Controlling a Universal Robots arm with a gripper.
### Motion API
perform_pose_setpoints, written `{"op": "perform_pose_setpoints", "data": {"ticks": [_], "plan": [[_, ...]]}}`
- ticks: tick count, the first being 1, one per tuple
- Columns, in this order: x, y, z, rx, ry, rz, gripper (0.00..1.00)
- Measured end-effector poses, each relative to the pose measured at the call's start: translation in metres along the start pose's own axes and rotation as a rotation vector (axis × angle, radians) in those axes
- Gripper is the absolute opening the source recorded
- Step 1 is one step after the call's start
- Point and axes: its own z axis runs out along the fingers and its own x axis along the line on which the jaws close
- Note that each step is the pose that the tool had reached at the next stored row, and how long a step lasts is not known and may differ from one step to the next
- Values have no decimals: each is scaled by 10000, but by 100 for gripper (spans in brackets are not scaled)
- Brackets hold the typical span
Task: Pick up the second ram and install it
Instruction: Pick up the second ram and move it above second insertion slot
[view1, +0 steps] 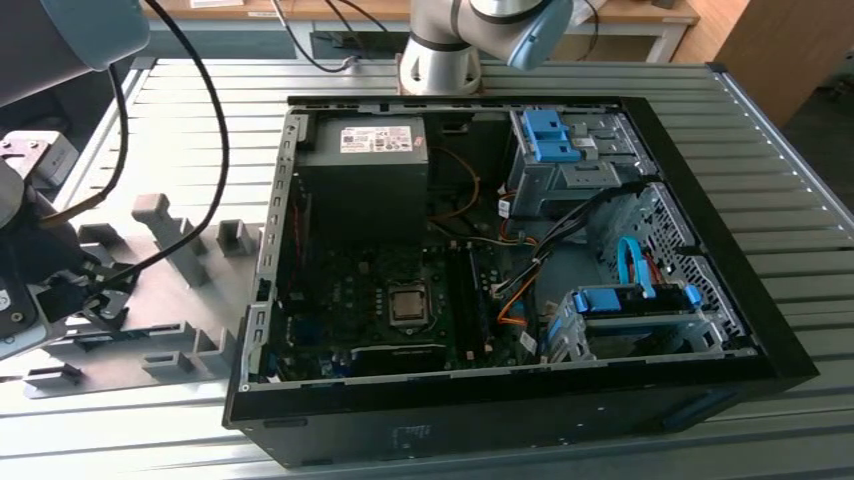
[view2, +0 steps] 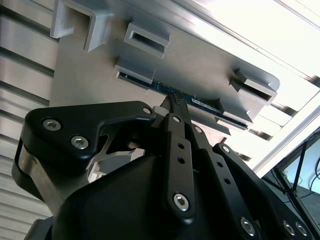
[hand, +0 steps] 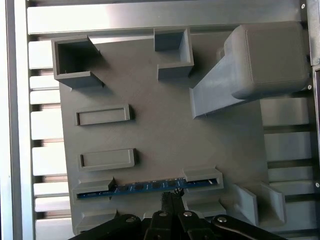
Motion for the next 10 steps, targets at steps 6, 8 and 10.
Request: {"op": "perform_pose_setpoints", "data": {"ticks": [6, 8, 10], "plan": [[0, 0, 0, 0, 0, -7, 10], [0, 0, 0, 2, 2, -61, 10], [0, 0, 0, -1, 8, -211, 10]]}}
